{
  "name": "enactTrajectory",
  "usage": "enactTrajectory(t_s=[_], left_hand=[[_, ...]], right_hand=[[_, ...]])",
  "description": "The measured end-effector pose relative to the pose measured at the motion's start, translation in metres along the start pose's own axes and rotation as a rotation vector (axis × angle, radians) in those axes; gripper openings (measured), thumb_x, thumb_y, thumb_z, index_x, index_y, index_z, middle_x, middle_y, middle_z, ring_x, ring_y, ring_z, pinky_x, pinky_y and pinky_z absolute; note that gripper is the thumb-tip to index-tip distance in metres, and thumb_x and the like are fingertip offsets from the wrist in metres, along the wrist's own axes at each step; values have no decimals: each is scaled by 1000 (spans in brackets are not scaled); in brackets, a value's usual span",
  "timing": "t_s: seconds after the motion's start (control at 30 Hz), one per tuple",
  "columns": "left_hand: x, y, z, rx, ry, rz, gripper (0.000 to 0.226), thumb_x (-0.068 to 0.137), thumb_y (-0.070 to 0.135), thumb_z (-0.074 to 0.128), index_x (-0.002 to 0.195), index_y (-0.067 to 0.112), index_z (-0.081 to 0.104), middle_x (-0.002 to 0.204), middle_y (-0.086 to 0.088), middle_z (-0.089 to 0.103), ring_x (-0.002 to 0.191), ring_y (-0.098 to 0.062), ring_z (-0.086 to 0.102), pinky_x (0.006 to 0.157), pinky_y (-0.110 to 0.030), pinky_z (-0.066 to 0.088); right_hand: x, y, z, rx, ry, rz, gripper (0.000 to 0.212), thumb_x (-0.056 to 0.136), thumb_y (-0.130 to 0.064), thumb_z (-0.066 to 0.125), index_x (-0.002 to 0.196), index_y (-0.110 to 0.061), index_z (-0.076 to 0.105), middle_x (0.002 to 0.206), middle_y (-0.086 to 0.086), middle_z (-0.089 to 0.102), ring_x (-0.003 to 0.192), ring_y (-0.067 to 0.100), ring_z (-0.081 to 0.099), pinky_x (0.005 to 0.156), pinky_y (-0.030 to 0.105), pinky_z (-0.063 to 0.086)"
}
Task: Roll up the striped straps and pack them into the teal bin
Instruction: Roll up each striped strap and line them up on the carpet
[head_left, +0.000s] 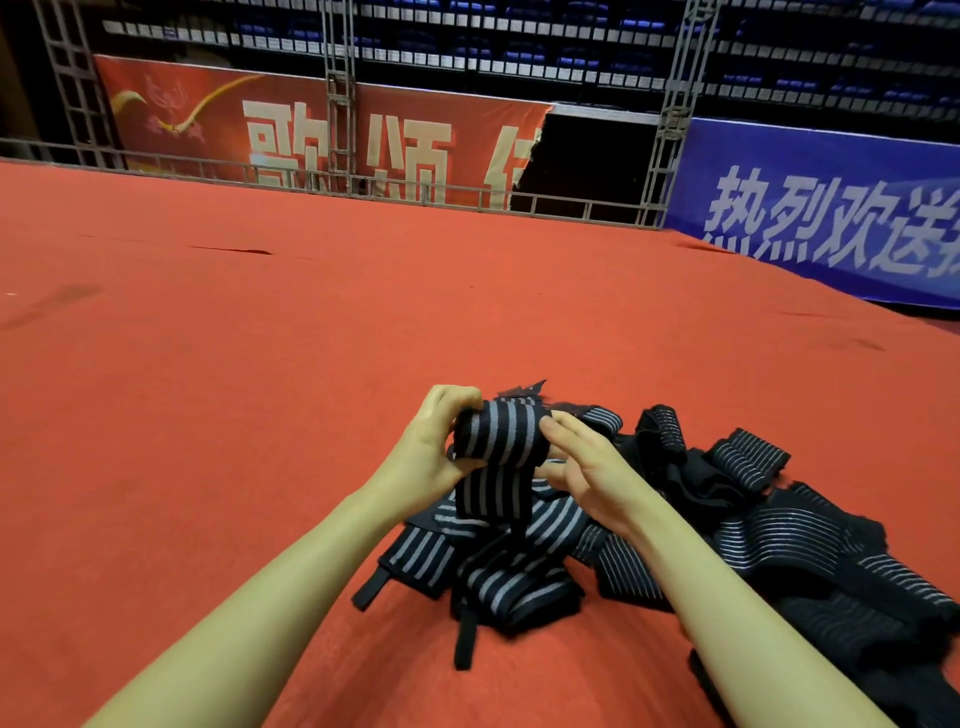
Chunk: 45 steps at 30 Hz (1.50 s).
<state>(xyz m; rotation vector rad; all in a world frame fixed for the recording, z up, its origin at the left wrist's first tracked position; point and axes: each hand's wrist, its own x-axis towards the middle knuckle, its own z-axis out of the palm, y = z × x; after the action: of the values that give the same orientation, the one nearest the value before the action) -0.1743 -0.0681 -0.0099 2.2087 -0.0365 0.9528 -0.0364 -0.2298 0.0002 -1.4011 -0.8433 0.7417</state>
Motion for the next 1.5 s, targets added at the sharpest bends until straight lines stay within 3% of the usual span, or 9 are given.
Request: enactTrajectory(t_s=[0.2,0.33,0.47,0.63,0.8,0.97,1.07,1.23,1.5], left_hand=[[-8,-1,-6,259,-127,-142,54,77,56,66,121,43,37,128,16,34,113,-3,46,88,-31,47],[-15,-8,-5,438,1,-55,50,85,42,67,128,30,44,128,9,42,107,-16,50,81,-38,50],[-20,-23,-12,559,107,-21,52,80,29,74,126,20,51,131,1,54,104,-25,54,84,-40,48],[-17,-49,-38,678,140,-25,53,76,19,78,124,15,57,133,-7,56,103,-31,57,83,-41,48],[-6,-99,-65,742,113,-33,55,74,16,80,124,14,58,130,-11,58,99,-33,59,79,-41,49],[19,-170,-73,789,78,-61,65,68,19,84,122,20,48,122,-10,63,93,-32,62,74,-40,53],[31,-205,-66,759,52,-97,65,65,15,84,121,18,51,120,-9,64,94,-32,63,74,-39,53],[38,-249,-51,707,-66,-163,56,67,5,76,120,11,59,114,-9,61,91,-34,60,75,-40,53],[27,-238,-35,635,-49,-149,55,84,51,44,123,16,59,120,0,62,100,-22,61,83,-37,49]], right_hand=[[1,15,6,27,132,-27,59,63,-41,81,116,-22,63,115,15,67,103,32,66,103,51,44],[2,21,22,-53,213,-80,35,73,-33,80,104,-35,64,109,7,66,103,23,65,90,35,51],[10,22,46,-80,219,-150,35,79,-16,78,108,-23,59,109,4,63,83,1,66,71,18,52],[41,34,82,-95,248,-166,41,75,-28,81,108,-24,57,113,3,63,102,13,63,87,29,52],[90,47,112,-101,263,-185,36,81,-15,76,108,-16,53,109,0,60,87,4,64,73,17,50],[155,72,122,-305,290,-210,35,71,-52,72,98,-45,50,111,-10,57,102,10,59,96,48,45],[187,88,113,-454,277,-220,27,76,-53,66,96,-52,47,109,-18,52,100,0,54,100,49,39],[213,113,92,-795,199,-184,19,95,-37,54,113,-30,53,107,-9,50,101,11,53,102,39,32],[225,106,61,-1182,62,-288,22,95,-37,54,114,-28,58,137,-7,47,126,17,44,94,33,18]])
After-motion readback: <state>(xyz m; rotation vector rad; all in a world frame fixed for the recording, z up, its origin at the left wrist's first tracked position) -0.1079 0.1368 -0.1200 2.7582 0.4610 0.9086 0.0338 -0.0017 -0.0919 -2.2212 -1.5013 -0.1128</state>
